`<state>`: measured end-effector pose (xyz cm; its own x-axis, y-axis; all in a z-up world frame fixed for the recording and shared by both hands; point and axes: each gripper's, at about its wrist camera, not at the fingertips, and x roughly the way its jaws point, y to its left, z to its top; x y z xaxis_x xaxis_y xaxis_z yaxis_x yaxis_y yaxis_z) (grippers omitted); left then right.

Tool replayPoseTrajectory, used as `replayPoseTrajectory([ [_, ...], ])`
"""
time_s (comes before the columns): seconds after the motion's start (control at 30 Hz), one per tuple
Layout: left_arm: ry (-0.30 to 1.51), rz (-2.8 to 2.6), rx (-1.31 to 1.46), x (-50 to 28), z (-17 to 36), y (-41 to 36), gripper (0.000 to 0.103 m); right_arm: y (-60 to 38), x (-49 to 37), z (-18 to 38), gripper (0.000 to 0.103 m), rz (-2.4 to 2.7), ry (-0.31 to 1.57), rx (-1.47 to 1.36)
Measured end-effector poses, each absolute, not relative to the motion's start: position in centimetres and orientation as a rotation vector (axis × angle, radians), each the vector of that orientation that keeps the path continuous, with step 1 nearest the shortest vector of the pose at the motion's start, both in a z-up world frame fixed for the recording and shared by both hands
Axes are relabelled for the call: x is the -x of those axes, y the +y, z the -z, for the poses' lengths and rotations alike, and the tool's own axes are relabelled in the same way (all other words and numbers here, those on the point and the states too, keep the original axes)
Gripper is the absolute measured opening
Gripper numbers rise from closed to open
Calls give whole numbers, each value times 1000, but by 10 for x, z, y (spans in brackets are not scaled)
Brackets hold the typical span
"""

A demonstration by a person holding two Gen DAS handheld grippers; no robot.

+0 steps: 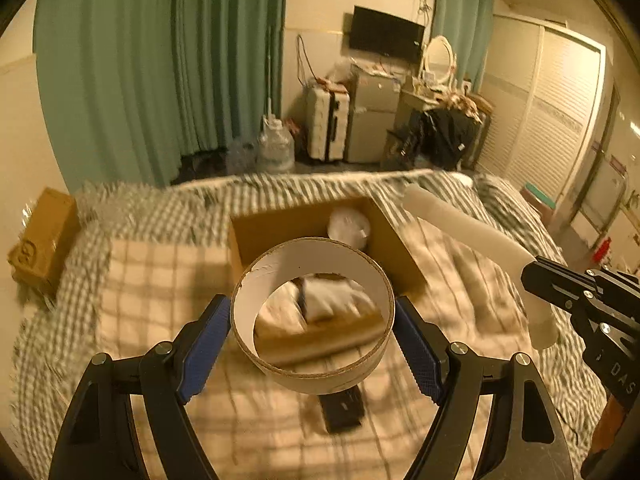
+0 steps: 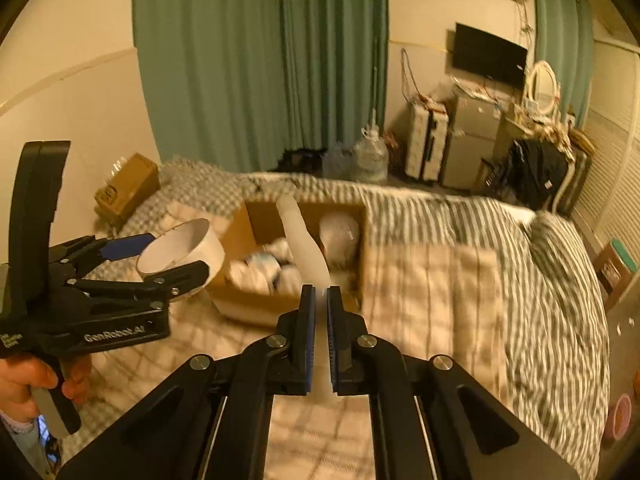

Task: Organize objects
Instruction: 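Grasp the white tape roll with the left gripper while the right holds the tube, then lower the tape roll and tube into the box and open both grippers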

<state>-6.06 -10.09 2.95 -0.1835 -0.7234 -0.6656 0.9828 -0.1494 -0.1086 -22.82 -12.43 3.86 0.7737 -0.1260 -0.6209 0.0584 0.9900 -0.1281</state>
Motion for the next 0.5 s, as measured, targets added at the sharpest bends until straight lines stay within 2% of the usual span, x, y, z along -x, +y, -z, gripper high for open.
replayPoseTrajectory([
  [0.23,586,1614,-537,47,-34,-157,82,-112,158,-45,5,38,667,134],
  [0.5,571,1575,-616,55,13,-216,82,-127,76,-10,5,5,727,115],
])
